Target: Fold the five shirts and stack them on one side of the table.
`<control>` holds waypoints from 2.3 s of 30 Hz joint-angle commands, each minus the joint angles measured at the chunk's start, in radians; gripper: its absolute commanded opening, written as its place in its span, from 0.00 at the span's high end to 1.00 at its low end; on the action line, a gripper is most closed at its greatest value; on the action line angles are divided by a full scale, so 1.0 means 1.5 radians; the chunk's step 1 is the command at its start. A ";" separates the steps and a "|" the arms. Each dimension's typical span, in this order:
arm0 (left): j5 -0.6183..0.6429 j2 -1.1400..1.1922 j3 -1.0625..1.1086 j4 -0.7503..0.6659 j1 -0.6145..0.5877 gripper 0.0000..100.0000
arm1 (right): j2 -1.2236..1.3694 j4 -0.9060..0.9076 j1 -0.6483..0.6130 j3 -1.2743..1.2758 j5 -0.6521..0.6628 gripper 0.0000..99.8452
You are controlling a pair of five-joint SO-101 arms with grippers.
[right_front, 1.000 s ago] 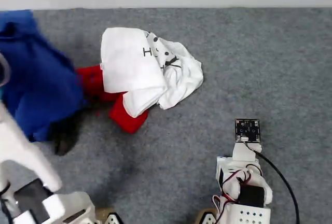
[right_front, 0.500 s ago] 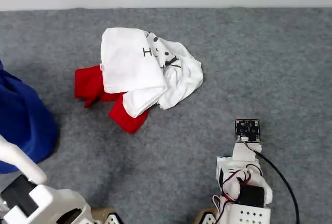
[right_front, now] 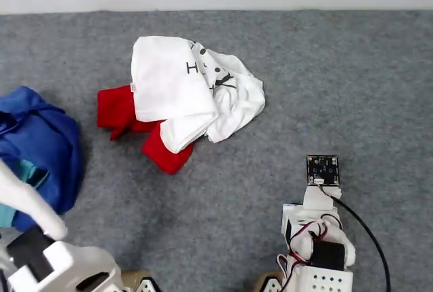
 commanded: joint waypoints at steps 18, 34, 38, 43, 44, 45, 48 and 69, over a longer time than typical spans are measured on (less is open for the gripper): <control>0.086 -0.002 0.412 -0.170 0.464 0.73 | -0.001 0.003 -0.002 0.010 0.004 0.99; 0.127 0.142 0.530 -0.315 0.523 0.73 | -0.001 0.003 -0.002 0.010 0.004 0.99; 0.178 0.209 0.480 -0.315 0.522 0.79 | -0.001 0.003 -0.002 0.010 0.004 0.99; 0.180 0.219 0.434 -0.305 0.522 0.99 | -0.001 0.003 -0.002 0.010 0.004 0.99; 0.180 0.207 0.426 -0.288 0.521 0.99 | -0.001 0.003 -0.002 0.010 0.004 0.99; 0.180 0.189 0.417 -0.270 0.513 0.98 | -0.001 0.003 -0.002 0.010 0.004 0.99; 0.184 0.111 0.378 -0.230 0.492 0.99 | -0.001 0.003 -0.002 0.010 0.004 0.99; 0.180 -0.493 0.279 -0.534 0.230 0.99 | -0.001 0.003 -0.002 0.010 0.004 0.99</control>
